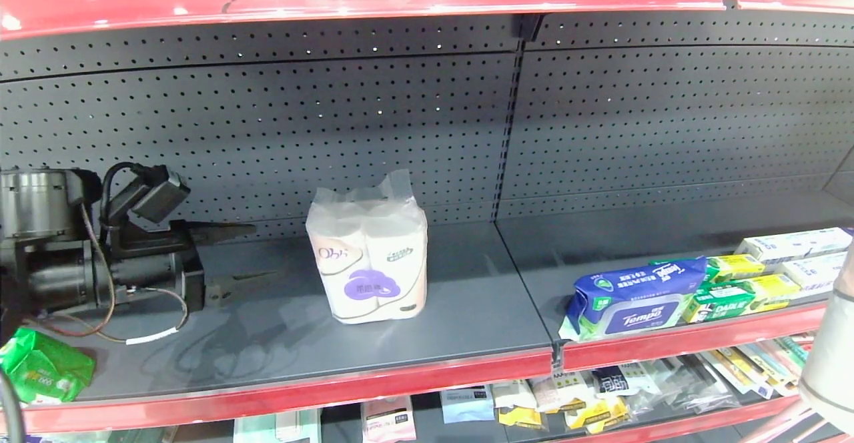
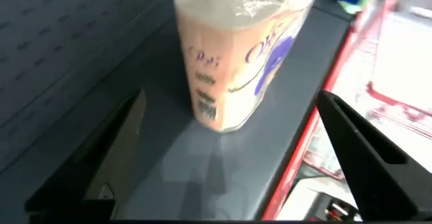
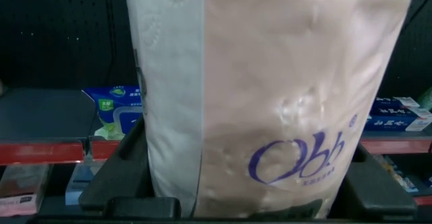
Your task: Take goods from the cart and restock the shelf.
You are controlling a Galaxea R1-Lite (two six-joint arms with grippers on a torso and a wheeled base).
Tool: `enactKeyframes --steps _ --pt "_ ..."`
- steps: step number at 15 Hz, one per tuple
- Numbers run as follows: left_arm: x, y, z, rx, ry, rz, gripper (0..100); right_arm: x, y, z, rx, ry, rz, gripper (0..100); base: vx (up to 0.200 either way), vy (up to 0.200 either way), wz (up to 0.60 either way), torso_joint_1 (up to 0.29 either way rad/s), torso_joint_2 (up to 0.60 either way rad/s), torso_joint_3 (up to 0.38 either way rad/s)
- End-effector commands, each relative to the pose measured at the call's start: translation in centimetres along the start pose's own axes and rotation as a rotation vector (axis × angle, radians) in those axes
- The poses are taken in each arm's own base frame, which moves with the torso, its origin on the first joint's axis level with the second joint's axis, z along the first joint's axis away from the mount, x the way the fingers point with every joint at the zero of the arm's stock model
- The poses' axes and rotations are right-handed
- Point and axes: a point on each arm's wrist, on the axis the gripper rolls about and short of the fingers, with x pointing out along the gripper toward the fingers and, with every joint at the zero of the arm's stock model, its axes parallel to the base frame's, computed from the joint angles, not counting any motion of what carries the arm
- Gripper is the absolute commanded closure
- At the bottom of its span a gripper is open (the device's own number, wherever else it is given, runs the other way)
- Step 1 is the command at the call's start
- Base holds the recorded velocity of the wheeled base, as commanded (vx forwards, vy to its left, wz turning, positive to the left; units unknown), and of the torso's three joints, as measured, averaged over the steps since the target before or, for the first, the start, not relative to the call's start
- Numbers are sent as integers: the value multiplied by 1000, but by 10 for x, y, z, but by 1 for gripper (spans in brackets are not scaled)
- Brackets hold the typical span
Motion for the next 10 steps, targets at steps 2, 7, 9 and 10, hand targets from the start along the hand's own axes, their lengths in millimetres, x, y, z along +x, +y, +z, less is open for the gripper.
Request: enactKeyframes --steps 2,7,9,10 --pt "25 28 -19 -3 6 -79 0 0 0 1 -1 4 -24 100 0 0 0 0 0 0" --pt "62 47 -24 83 -33 -131 0 1 0 2 -3 11 -44 100 0 0 0 0 0 0" --pt "69 48 -25 90 -63 -162 0 2 0 2 -4 16 -43 100 0 0 0 0 0 0" --pt "69 48 -26 82 -74 -184 0 2 0 2 -4 18 -44 100 0 0 0 0 0 0"
